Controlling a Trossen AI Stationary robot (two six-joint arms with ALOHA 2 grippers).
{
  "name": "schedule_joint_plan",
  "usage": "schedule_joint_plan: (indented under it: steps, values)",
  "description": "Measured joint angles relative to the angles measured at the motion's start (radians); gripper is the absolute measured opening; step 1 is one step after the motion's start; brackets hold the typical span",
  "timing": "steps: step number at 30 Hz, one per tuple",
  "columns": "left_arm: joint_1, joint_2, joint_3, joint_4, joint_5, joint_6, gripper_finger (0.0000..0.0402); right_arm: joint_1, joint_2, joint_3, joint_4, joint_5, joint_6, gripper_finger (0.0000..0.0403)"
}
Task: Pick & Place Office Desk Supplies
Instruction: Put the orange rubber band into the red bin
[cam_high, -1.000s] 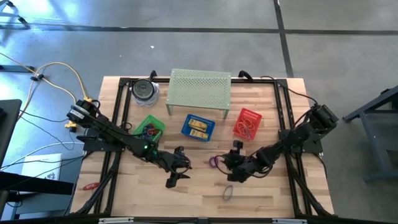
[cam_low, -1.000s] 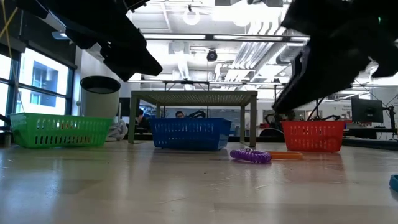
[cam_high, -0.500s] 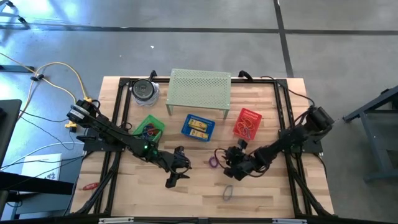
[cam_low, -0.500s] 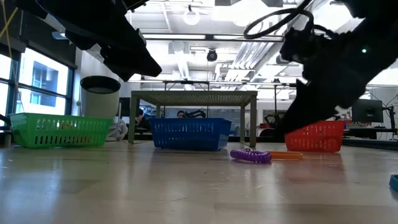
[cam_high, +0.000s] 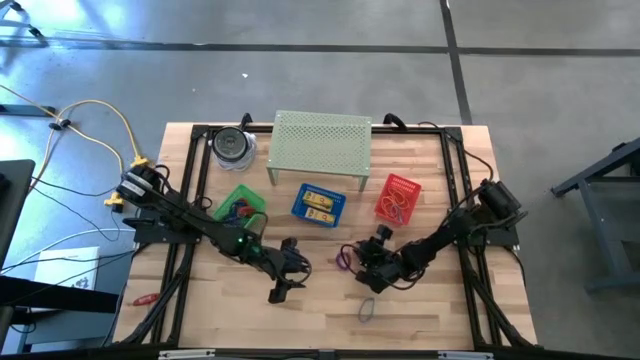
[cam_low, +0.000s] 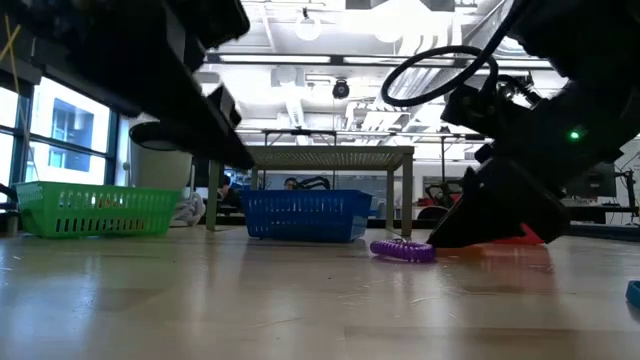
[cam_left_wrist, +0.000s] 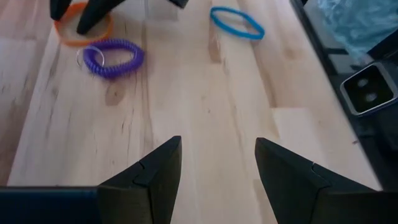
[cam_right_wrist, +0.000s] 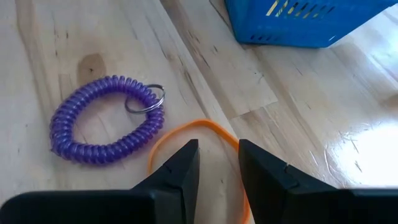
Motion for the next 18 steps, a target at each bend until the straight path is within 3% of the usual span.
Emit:
schedule_joint_plan:
  steps: [7, 18]
  values:
    - [0.000, 0.055, 0.000, 0.008, 0.000, -0.001, 0.0199, -0.012, 0.002, 0.000, 0.003, -0.007, 0.023, 0.0103]
    - [0.000, 0.064, 0.000, 0.035, 0.002, -0.019, 0.0199, -0.019, 0.005, -0.002, 0.049, 0.013, -0.139, 0.0103]
